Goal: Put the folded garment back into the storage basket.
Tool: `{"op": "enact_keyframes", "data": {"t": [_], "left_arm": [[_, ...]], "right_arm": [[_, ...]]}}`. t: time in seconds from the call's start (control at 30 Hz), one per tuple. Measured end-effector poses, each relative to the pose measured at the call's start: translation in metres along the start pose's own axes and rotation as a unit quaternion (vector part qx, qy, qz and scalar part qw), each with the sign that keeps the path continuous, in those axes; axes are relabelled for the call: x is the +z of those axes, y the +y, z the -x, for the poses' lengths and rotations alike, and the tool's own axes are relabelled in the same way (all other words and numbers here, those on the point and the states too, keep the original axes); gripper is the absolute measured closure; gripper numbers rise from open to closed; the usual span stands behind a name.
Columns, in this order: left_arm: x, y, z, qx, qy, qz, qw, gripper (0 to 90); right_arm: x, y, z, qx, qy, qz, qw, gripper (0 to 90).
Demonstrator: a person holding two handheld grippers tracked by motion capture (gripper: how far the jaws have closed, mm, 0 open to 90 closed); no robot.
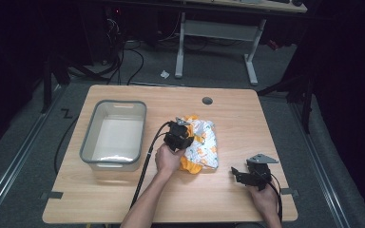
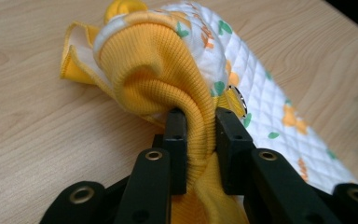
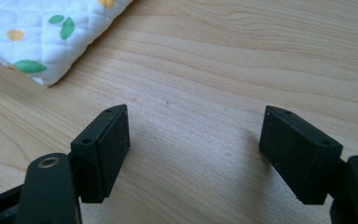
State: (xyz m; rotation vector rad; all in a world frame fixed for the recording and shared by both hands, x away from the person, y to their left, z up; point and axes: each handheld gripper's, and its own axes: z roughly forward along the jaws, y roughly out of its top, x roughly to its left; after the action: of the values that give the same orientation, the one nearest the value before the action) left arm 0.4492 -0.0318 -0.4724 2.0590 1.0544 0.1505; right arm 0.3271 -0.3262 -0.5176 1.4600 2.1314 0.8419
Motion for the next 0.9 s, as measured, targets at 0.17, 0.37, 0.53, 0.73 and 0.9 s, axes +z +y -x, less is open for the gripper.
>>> {"op": "enact_keyframes", "data": {"t": [0.17,0.37,0.53,0.73,0.9], "left_arm": [[-0.01,0.002,0.001,-0.002,-0.019,0.011,0.9998,77.5],[-0.021,0.004,-0.001,-0.004,-0.033,0.023,0.9992,78.1],[-0.033,0.007,0.003,0.007,-0.033,0.031,0.9989,78.2],[-0.051,0.015,0.009,0.022,-0.039,0.045,0.998,78.3],[-0.062,0.015,0.007,0.02,-0.044,0.049,0.9976,78.3]], "right_arm": [[0.0,0.0,0.0,0.0,0.0,0.0,1.0,24.7],[0.0,0.0,0.0,0.0,0.0,0.0,1.0,24.8],[0.0,0.0,0.0,0.0,0.0,0.0,1.0,24.8],[0.0,0.0,0.0,0.0,0.0,0.0,1.0,24.7],[0.0,0.0,0.0,-0.001,0.0,0.0,1.0,24.8]]}}
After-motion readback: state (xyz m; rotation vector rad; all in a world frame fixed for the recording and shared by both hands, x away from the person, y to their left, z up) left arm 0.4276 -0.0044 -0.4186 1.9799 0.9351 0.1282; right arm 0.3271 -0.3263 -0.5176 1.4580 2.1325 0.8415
